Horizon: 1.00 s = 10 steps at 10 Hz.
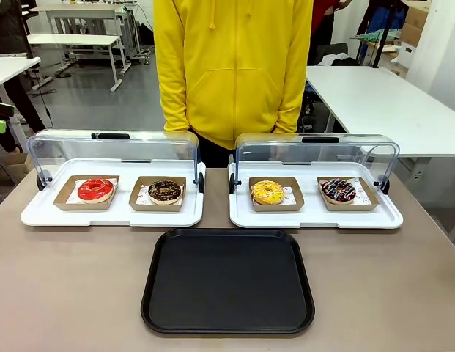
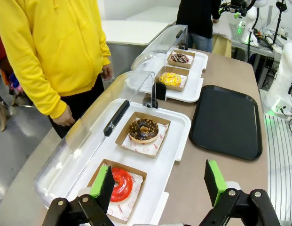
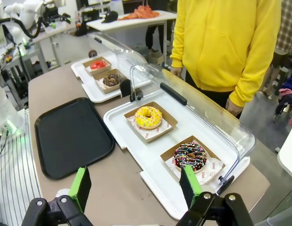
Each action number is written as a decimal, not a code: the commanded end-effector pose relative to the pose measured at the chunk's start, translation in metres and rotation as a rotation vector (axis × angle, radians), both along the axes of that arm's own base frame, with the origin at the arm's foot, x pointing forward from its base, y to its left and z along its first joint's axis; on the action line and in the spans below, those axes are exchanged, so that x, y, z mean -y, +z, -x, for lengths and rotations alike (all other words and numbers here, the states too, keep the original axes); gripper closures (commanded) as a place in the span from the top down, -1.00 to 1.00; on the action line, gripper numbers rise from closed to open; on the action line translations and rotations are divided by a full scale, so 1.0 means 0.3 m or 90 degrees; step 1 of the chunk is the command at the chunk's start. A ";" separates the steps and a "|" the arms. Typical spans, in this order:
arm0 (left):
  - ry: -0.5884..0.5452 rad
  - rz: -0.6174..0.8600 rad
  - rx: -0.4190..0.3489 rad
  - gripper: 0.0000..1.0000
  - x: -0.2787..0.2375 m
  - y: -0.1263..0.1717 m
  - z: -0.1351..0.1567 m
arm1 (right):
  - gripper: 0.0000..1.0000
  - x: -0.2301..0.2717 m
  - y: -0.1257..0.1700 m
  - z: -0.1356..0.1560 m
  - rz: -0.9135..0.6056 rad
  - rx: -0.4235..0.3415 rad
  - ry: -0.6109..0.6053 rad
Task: Move the second donut from the left to the tray.
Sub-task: Pick up the Paper togo box containing the Donut indicated by the person and place it on the Handle tray.
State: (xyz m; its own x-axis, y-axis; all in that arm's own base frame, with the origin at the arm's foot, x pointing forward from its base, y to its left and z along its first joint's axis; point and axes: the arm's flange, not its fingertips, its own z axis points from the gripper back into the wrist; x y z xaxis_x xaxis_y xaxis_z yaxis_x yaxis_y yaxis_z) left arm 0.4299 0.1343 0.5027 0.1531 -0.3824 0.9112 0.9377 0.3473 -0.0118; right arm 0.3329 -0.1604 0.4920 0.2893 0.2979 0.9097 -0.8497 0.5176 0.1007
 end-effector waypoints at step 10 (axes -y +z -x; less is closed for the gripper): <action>-0.006 0.011 0.006 1.00 0.000 0.003 0.000 | 1.00 0.002 0.005 -0.015 -0.008 0.025 0.004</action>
